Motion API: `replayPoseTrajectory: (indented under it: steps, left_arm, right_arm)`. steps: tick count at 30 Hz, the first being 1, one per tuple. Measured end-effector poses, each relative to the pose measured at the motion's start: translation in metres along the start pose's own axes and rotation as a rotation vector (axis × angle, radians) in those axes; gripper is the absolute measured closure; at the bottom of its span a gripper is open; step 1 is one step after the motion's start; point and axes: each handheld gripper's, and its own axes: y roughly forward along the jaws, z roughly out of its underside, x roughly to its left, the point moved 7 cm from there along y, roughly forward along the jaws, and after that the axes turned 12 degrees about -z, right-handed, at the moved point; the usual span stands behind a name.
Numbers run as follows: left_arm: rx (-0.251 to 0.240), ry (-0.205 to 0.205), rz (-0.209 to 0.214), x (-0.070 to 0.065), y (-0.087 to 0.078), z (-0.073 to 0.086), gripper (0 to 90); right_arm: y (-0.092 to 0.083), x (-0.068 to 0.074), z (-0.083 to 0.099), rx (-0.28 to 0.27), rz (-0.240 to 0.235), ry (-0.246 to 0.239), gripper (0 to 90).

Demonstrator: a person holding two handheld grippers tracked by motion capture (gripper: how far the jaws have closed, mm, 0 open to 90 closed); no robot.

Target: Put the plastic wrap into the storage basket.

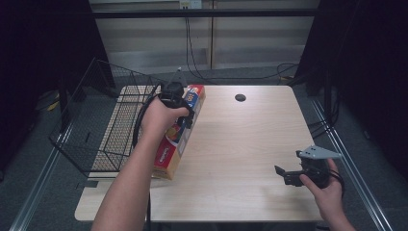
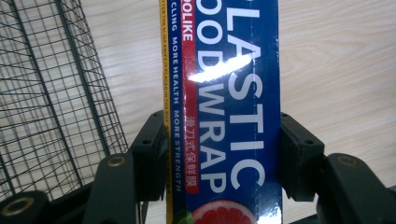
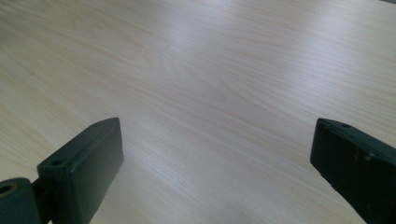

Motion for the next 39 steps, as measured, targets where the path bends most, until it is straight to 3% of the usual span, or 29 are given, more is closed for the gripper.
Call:
replayPoseTrajectory:
  steps: [21, 24, 28, 35, 39]
  left_arm:
    - [-0.006, -0.048, -0.022, 0.026, -0.026, -0.001, 44.3]
    - [-0.004, -0.039, -0.02, 0.028, -0.028, -0.001, 44.3]
    - [-0.004, -0.071, -0.028, 0.034, -0.033, -0.001, 44.3]
    - [-0.007, -0.064, -0.027, 0.042, -0.039, -0.001, 44.3]
    - [-0.011, -0.091, -0.024, 0.047, -0.045, -0.002, 44.3]
  right_arm:
    - [0.0, 0.001, 0.0, 0.003, -0.007, 0.001, 2.6]
    - [0.001, 0.001, 0.0, 0.003, -0.004, 0.0, 2.6]
    - [0.001, 0.001, 0.0, 0.003, -0.008, -0.003, 2.6]
    - [0.001, 0.001, 0.0, 0.003, -0.005, 0.005, 2.6]
    - [0.001, 0.001, 0.0, 0.003, -0.007, 0.006, 2.6]
